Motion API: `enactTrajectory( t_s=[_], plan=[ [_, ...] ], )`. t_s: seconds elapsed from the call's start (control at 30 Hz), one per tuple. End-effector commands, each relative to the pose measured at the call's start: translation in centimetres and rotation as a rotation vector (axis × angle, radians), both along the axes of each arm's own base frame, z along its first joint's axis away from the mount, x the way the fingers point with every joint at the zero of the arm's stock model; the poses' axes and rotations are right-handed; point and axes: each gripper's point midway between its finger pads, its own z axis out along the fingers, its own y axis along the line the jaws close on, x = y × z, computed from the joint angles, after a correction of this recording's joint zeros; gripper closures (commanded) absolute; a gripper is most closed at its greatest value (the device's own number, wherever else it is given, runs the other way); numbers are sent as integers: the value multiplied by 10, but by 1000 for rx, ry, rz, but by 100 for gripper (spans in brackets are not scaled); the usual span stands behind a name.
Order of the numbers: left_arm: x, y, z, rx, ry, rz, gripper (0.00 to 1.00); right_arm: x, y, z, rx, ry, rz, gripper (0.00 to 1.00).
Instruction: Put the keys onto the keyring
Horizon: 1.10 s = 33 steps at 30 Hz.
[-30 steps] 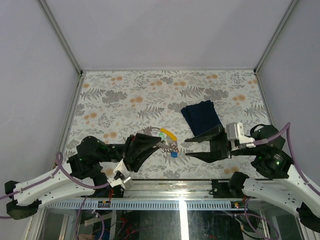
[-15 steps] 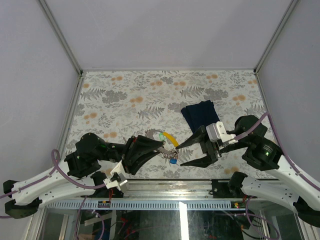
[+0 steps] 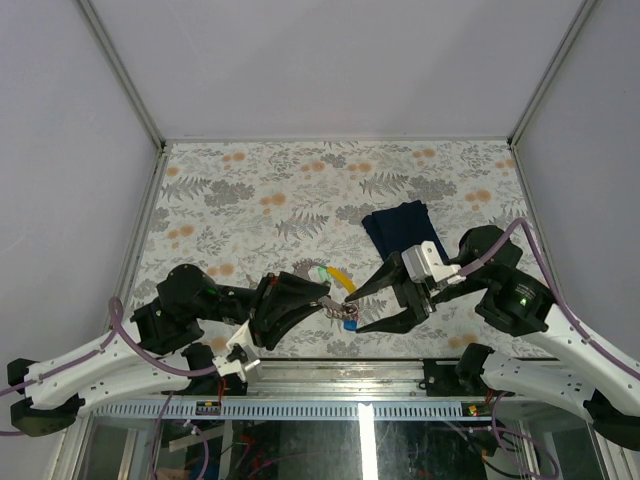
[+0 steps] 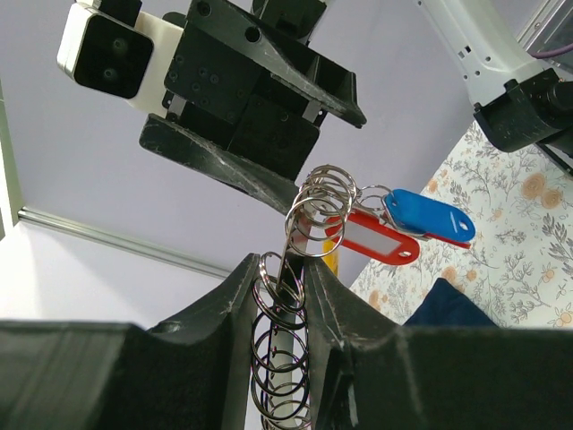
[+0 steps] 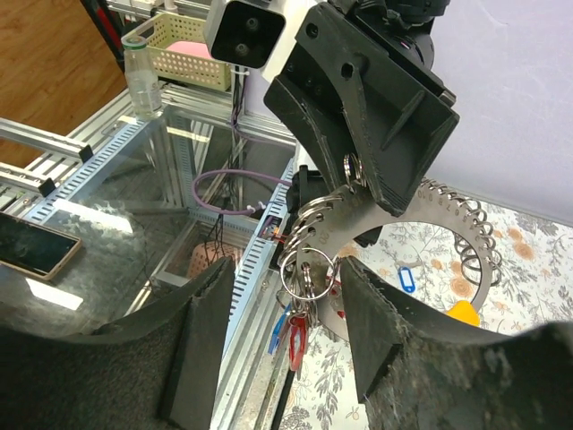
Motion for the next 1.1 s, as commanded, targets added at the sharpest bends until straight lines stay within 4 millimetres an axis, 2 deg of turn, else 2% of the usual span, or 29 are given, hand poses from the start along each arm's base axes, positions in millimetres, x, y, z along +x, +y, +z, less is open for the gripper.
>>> enactTrajectory(
  t_s=[0.0,0.2,0.6,0.83,0.93,1.07],
  plan=[
    [-5,10,33,-89,-59,2,100,-13,-7,30,86,-56,53,44],
    [-2,9,32,-87,-56,15,100,-22,-14,28,79,-36,82,54],
    [4,8,28,-83,-48,45,100,-21,-25,33,113,-42,8,55],
    [19,10,29,-130,-56,129,100,4,-27,34,128,18,-179,63],
    [23,11,30,-140,-71,155,100,19,-25,34,123,119,-273,63],
    [29,9,27,-116,-104,187,100,30,-21,40,141,295,-337,64]
  ],
)
